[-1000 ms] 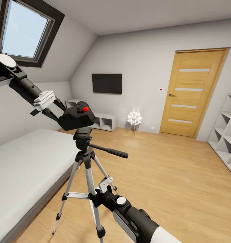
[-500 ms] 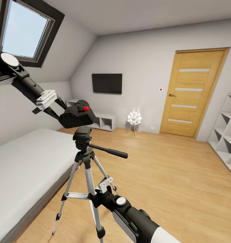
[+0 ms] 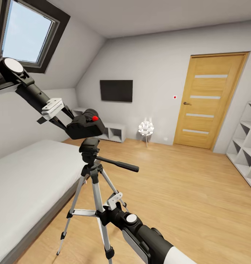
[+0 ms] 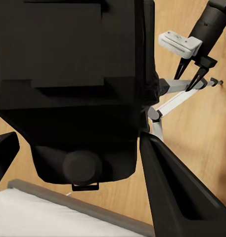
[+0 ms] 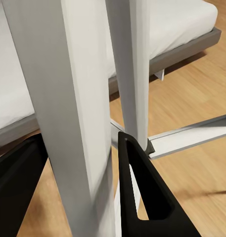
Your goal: Attach the digital camera to the camera tripod in the bedroom.
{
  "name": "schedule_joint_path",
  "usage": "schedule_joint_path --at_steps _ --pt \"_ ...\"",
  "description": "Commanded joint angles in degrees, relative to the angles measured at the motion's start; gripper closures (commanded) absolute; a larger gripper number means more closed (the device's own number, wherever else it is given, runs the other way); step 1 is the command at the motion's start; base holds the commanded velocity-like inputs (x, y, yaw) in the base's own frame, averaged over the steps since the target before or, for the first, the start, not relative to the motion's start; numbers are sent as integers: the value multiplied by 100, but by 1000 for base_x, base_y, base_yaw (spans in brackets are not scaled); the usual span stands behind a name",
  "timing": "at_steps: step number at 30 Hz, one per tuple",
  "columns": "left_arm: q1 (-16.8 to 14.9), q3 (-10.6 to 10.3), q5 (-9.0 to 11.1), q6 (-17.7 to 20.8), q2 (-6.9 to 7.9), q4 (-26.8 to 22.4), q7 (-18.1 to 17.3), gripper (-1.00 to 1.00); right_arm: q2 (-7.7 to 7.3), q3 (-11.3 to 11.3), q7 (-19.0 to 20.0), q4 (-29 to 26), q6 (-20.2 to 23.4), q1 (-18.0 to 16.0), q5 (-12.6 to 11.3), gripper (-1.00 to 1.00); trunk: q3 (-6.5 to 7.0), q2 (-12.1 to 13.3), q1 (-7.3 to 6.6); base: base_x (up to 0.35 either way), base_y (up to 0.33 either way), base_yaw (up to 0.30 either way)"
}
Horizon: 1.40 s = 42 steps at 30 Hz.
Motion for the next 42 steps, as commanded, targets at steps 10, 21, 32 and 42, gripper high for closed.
schedule_joint_path --at_steps 10,21,32,42 --pt "-9 -39 56 -47 -65 1 1 100 1 23 11 120 -129 -1 74 100 -13 -9 3 0 0 0" --pt "16 -46 55 -58 -80 12 1 100 1 23 11 120 -129 -1 74 100 -13 -9 3 0 0 0" --pt "73 -54 49 -66 -76 40 1 100 1 23 11 120 -131 -1 76 100 -13 -9 3 0 0 0" --pt "217 -51 44 -68 -76 47 9 100 1 23 11 120 -129 0 77 100 -13 -9 3 0 0 0"
